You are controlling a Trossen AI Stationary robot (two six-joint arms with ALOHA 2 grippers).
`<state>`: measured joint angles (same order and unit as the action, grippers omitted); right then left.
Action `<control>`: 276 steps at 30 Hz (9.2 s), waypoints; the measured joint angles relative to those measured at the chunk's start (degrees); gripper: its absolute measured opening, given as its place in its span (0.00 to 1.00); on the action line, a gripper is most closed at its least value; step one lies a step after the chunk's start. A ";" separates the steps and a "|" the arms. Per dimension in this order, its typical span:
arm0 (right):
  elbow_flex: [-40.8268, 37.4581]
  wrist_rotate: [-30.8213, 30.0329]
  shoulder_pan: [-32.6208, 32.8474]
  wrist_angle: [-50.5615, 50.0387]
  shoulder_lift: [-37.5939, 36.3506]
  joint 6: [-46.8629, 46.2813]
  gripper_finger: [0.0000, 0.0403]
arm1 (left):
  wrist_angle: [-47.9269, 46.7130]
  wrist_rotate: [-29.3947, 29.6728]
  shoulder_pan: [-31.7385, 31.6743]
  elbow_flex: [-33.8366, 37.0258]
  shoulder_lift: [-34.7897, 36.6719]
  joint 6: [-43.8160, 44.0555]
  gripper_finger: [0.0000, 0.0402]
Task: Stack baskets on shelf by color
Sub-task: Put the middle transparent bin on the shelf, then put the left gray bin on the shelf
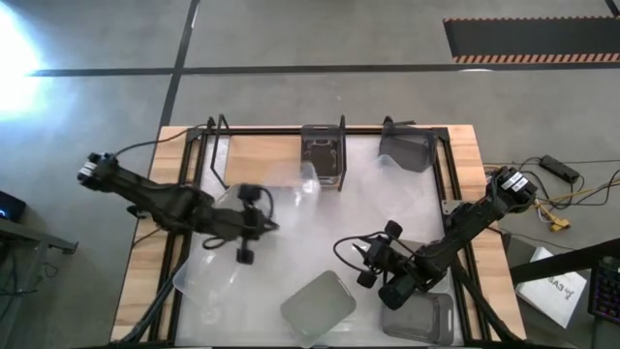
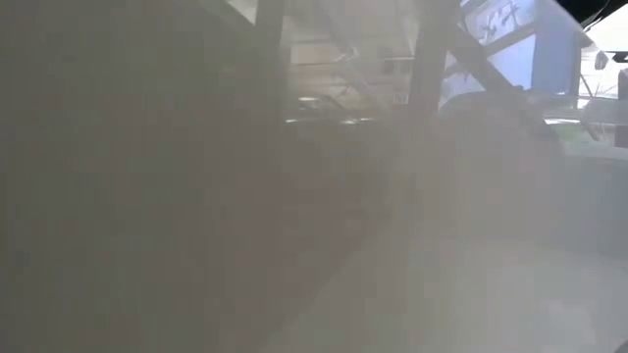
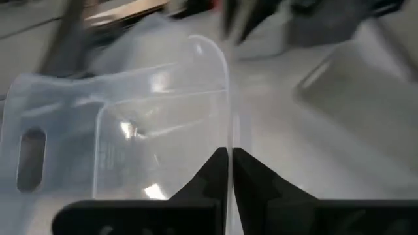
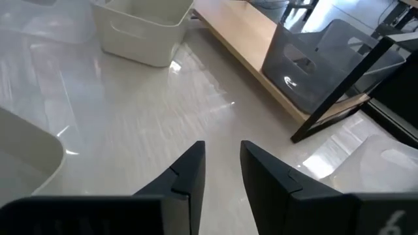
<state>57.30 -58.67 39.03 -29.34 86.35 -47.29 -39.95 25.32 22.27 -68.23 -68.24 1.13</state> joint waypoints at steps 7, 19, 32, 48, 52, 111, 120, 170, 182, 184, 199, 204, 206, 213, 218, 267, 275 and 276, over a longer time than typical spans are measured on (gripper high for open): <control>0.00 -1.23 -0.02 0.09 0.00 0.00 0.21 | -6.57 7.66 -8.73 3.03 4.55 -6.12 0.00; 0.00 -2.91 -0.02 1.86 0.00 0.33 0.19 | 8.19 -8.64 -33.09 17.25 -0.68 -20.80 0.00; 0.00 -2.89 -0.03 3.06 0.00 0.35 0.19 | 16.56 -10.00 -33.58 16.50 -11.51 -26.03 0.00; 0.00 -2.86 -0.03 3.52 0.00 0.35 0.17 | 20.42 -5.14 -33.84 16.94 -12.18 -27.55 0.03; 0.00 -2.86 -0.02 3.81 0.00 0.37 0.17 | 20.53 -5.05 -33.84 16.93 -12.18 -27.46 0.14; -0.02 -1.09 -8.36 31.87 12.44 27.70 0.17 | -11.93 0.72 -0.63 9.54 -14.75 61.53 0.65; -0.02 -1.11 -8.29 31.82 12.30 27.80 0.17 | -12.64 -0.15 -2.53 9.99 -19.93 63.03 0.66; 0.02 -0.87 -8.28 31.36 12.22 28.02 0.17 | -22.14 -22.18 6.77 -2.17 -20.96 40.73 0.00; 0.02 -0.87 -8.28 31.36 12.17 28.39 0.17 | -41.84 -14.54 7.93 -9.61 -16.64 39.99 0.00; 0.02 -0.87 -8.28 31.34 12.17 28.41 0.17 | -43.70 -10.74 7.91 -9.38 -14.49 39.90 0.00; 0.02 -0.87 -8.28 31.39 12.17 28.33 0.17 | -44.54 8.96 -4.65 -3.71 1.28 14.43 0.00; 0.02 -0.87 -8.28 31.80 12.17 28.22 0.17 | -42.68 9.04 -16.39 0.66 5.20 1.15 0.00; 0.02 -0.87 -8.28 31.80 12.17 27.93 0.17 | -38.19 8.32 -21.23 2.38 6.34 -4.39 0.00; 0.02 -0.87 -8.16 31.85 12.17 27.41 0.17 | -23.87 0.27 -33.21 6.25 7.51 -17.98 0.00; 0.02 -0.85 -7.73 31.85 12.17 27.31 0.17 | -24.02 -0.47 -35.75 7.43 6.12 -20.63 0.00; 0.02 -0.81 -7.15 33.57 12.17 27.32 0.17 | -17.43 -0.76 -37.75 17.81 -0.95 -25.03 0.29; 0.02 -0.81 -7.13 34.62 12.17 27.72 0.17 | -17.06 -0.79 -37.75 18.14 -1.31 -31.70 0.29; 0.02 -0.81 -7.13 34.64 12.17 27.74 0.17 | -17.06 -0.81 -37.75 18.14 -1.34 -31.68 0.28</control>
<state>57.32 -59.48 31.90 5.30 98.52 -19.55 -57.01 24.51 -15.49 -50.09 -69.58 -30.55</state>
